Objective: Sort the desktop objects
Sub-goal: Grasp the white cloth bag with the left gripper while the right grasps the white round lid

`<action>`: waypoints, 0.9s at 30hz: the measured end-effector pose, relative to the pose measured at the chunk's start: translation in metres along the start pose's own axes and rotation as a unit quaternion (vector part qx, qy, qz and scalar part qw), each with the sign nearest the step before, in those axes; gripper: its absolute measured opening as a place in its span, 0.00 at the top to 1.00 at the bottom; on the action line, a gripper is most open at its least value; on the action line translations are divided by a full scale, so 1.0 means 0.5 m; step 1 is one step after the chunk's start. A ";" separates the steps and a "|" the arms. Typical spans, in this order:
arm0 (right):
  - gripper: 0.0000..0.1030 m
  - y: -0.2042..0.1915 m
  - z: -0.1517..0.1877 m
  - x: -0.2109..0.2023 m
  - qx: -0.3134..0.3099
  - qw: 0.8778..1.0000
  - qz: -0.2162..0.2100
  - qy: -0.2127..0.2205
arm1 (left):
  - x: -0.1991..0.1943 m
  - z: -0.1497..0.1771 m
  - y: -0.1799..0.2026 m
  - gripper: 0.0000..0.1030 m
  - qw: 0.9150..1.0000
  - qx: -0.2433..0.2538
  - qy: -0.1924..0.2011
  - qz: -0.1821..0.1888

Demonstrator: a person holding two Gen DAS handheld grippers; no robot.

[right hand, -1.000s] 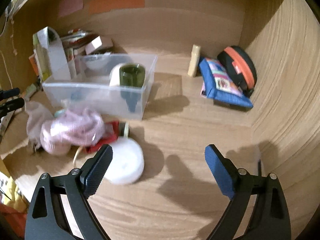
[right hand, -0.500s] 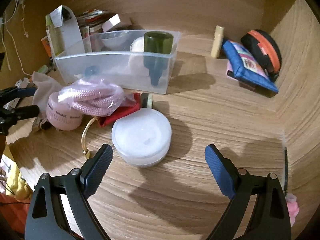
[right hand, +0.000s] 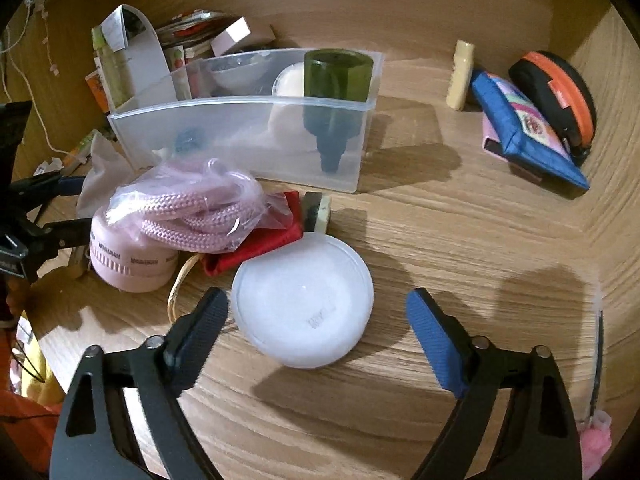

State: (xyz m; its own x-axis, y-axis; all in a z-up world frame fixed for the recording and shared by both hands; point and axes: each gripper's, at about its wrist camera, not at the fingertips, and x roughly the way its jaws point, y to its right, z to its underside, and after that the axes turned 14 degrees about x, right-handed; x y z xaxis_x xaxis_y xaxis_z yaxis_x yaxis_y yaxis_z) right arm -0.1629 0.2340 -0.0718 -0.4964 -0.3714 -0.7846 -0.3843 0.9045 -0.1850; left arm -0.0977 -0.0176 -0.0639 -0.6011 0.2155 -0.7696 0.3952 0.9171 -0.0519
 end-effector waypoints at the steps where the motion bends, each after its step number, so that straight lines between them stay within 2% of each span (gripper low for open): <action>1: 0.26 0.000 -0.001 0.004 0.001 1.000 -0.001 -0.005 | 0.002 -0.002 0.001 0.05 1.000 0.002 -0.001 -0.002; 4: 0.39 0.001 -0.001 0.008 0.006 1.000 -0.014 -0.015 | 0.016 -0.009 0.009 0.05 1.000 0.007 -0.006 -0.004; 6: 0.39 0.000 -0.001 0.006 0.007 1.000 -0.010 -0.012 | 0.027 -0.012 0.016 0.08 1.000 0.008 -0.009 -0.002; 7: 0.39 0.001 0.000 0.004 0.008 1.000 -0.010 -0.011 | 0.031 -0.014 0.020 0.16 1.000 0.012 -0.009 -0.003; 10: 0.39 0.009 0.004 -0.005 0.014 1.000 -0.007 -0.004 | 0.028 -0.018 0.030 0.28 1.000 0.022 0.000 -0.017; 15: 0.39 0.024 0.013 -0.030 0.020 1.000 0.003 0.013 | 0.011 -0.017 0.016 0.43 1.000 0.008 0.019 -0.019; 16: 0.39 0.028 0.014 -0.034 0.022 1.000 0.005 0.015 | 0.006 -0.016 0.012 0.56 1.000 0.004 0.023 -0.015; 27: 0.39 0.063 0.010 -0.093 0.055 0.997 0.006 0.048 | -0.044 -0.008 -0.021 0.71 0.998 -0.036 0.050 -0.017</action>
State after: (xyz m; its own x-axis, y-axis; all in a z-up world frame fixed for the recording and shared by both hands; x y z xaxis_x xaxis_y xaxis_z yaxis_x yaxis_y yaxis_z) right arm -0.1479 0.2809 -0.0440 -0.5747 -0.3732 -0.7283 -0.2924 0.9249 -0.2432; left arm -0.0912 -0.0305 -0.0441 -0.6809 0.2136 -0.7005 0.3247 0.9454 -0.0273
